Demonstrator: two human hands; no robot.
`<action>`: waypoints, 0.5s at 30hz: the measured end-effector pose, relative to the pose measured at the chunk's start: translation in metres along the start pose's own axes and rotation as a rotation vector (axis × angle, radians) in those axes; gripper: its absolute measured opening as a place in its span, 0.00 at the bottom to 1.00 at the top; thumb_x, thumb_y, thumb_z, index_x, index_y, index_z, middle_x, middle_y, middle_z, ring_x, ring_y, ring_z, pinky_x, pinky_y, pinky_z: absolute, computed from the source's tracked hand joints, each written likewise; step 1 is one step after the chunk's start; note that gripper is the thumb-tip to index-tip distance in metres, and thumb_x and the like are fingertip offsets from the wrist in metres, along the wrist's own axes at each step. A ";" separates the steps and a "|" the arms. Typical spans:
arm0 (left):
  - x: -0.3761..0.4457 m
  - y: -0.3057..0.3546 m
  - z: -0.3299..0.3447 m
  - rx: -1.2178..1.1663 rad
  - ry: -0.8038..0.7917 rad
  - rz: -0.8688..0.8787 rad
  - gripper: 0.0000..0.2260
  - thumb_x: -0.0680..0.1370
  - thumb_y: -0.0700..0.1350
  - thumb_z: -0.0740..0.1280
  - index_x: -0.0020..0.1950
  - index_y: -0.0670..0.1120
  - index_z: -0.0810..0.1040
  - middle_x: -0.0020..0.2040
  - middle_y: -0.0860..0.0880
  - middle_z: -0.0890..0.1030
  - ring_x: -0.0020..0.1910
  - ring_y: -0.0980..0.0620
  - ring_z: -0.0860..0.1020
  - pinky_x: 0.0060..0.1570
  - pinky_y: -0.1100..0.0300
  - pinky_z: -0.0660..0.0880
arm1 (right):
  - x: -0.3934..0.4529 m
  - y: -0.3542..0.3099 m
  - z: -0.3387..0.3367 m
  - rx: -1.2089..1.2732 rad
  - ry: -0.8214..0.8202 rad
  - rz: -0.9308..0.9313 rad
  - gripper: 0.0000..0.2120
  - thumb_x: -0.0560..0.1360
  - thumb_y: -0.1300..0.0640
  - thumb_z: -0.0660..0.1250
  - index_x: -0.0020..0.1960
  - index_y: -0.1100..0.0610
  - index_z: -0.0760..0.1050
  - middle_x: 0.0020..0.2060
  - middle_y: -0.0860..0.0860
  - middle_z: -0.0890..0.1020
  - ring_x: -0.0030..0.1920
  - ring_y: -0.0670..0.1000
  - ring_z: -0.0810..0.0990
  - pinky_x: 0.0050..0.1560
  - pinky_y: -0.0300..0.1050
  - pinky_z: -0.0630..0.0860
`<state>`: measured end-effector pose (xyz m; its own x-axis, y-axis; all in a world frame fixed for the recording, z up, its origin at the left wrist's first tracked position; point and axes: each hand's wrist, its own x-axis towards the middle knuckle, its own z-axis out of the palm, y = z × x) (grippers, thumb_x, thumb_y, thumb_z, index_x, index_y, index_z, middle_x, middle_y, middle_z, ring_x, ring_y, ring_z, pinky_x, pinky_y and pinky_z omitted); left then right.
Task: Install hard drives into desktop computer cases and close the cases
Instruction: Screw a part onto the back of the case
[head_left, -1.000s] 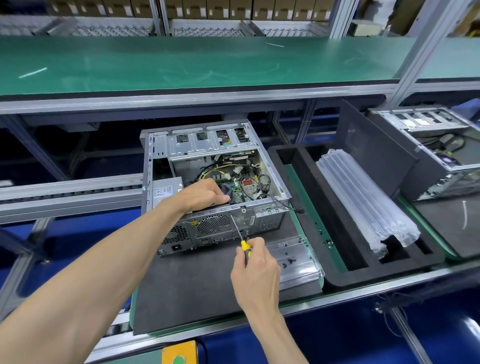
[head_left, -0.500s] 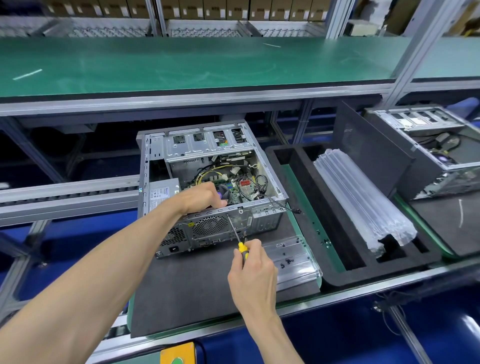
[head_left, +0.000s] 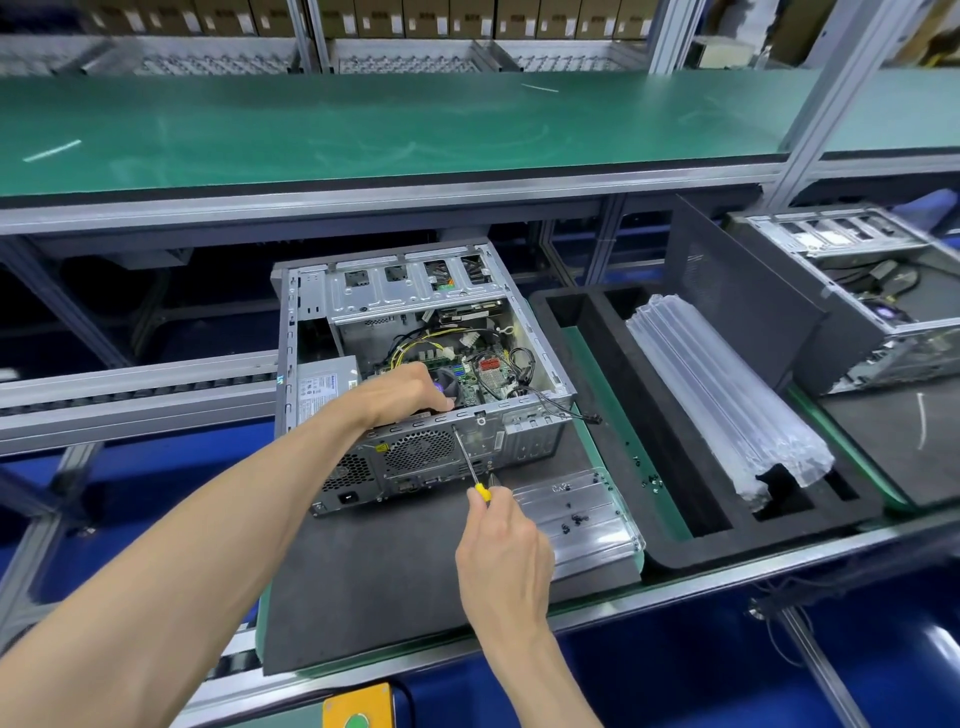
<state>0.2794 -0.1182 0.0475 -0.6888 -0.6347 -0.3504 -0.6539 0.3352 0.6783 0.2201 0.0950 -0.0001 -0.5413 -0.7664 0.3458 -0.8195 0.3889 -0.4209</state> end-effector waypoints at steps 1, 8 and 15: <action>0.000 0.000 0.000 -0.005 0.013 0.000 0.27 0.76 0.40 0.67 0.23 0.52 0.55 0.24 0.52 0.55 0.26 0.52 0.51 0.36 0.50 0.50 | 0.000 -0.001 -0.001 0.008 -0.001 0.012 0.13 0.73 0.56 0.76 0.37 0.56 0.73 0.23 0.50 0.75 0.20 0.54 0.74 0.24 0.40 0.55; 0.002 -0.003 0.000 -0.015 0.039 0.005 0.23 0.78 0.40 0.67 0.29 0.46 0.57 0.27 0.49 0.55 0.28 0.51 0.51 0.36 0.53 0.50 | 0.000 0.002 0.001 0.151 -0.115 0.098 0.07 0.81 0.51 0.64 0.55 0.53 0.68 0.42 0.48 0.80 0.38 0.55 0.81 0.34 0.44 0.61; 0.003 -0.003 -0.002 0.003 -0.017 0.034 0.25 0.77 0.39 0.65 0.26 0.51 0.55 0.29 0.50 0.54 0.33 0.48 0.50 0.41 0.44 0.51 | -0.001 -0.003 -0.003 0.080 -0.048 0.022 0.11 0.73 0.56 0.76 0.41 0.56 0.74 0.28 0.49 0.77 0.23 0.53 0.75 0.26 0.41 0.56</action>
<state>0.2799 -0.1221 0.0454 -0.7161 -0.6105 -0.3382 -0.6309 0.3589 0.6879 0.2220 0.0962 0.0035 -0.5474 -0.7827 0.2961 -0.7890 0.3649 -0.4942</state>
